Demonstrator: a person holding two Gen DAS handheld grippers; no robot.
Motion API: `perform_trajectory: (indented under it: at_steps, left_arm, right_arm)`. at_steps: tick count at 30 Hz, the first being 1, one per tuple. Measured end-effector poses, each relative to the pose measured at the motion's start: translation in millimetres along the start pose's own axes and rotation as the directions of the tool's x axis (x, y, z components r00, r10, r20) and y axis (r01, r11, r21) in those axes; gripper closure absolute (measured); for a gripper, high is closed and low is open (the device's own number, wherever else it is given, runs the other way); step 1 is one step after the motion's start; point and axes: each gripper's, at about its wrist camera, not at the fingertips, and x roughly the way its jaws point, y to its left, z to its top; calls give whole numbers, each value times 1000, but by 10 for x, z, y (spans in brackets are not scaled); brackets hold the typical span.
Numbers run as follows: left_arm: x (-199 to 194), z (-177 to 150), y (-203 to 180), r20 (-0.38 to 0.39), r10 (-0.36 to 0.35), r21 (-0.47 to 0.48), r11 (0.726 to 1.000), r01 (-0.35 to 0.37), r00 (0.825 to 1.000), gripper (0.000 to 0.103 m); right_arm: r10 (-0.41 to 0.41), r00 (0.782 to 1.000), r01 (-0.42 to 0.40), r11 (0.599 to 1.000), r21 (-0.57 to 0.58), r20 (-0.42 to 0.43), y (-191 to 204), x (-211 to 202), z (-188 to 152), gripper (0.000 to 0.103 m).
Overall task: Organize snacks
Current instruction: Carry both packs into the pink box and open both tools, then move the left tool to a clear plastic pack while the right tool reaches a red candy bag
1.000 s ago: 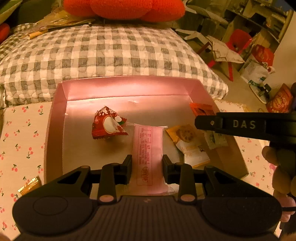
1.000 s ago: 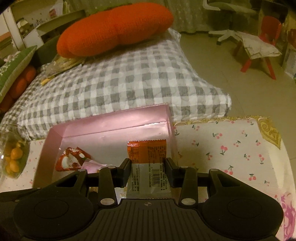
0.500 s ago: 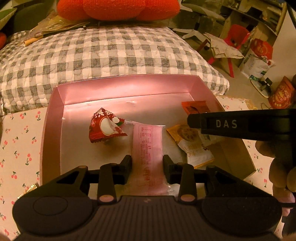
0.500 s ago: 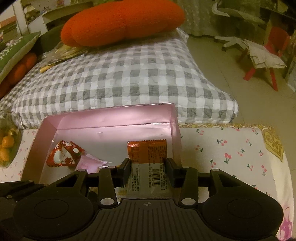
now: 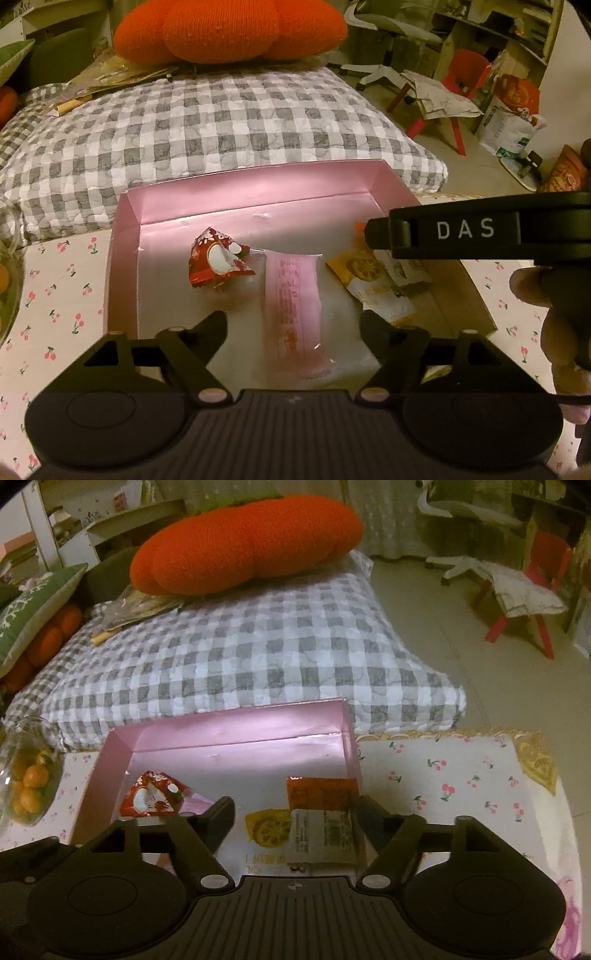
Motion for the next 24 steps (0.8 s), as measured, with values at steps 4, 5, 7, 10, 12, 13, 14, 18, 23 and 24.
perform_trajectory:
  at_steps: [4,5,7,10,12,13,14,18,23,24]
  left_arm:
    - [-100,-48,-32,6,8,16,1000,-8,1000,14]
    - [-129,-59,-38,6,7,18,1000,-7,1000,13]
    - [-187,-77,-52,11,7,19,1000,-7,1000,9]
    - [-291,-113,-77,20,3,23,1000,-4,1000,3]
    - [-346,-131,-88,23,-2,26,1000,1,1000,2]
    - [-377,-144,-93,24,-5,26,1000,4,1000,1]
    - [-414,-159,-97,25,-8,26,1000,7,1000,0]
    - [-530,-213,-99,29,-13,24,1000,12,999,0]
    - [-686,-289,-93,43,-23,19,1000,22,999,0]
    - [-723,-306,-95,46,-27,19,999,26,999,0]
  right_arm:
    - [-7,1000,7,1000,-17,7,32,-140,-26,22]
    - [-7,1000,8,1000,-16,10,28,-178,-33,21]
    - [-10,1000,10,1000,-16,16,26,-267,-51,16]
    - [-13,1000,14,1000,-16,19,17,-400,-80,14]
    - [-13,1000,13,1000,-8,23,5,-487,-97,13]
    - [-14,1000,14,1000,-5,23,2,-525,-108,12]
    - [-15,1000,15,1000,-1,24,0,-567,-123,11]
    - [-21,999,21,1000,-4,24,1,-725,-204,10]
    - [-22,999,22,1000,-6,31,20,-925,-321,10]
    - [-21,999,21,1000,-3,31,23,-963,-344,10]
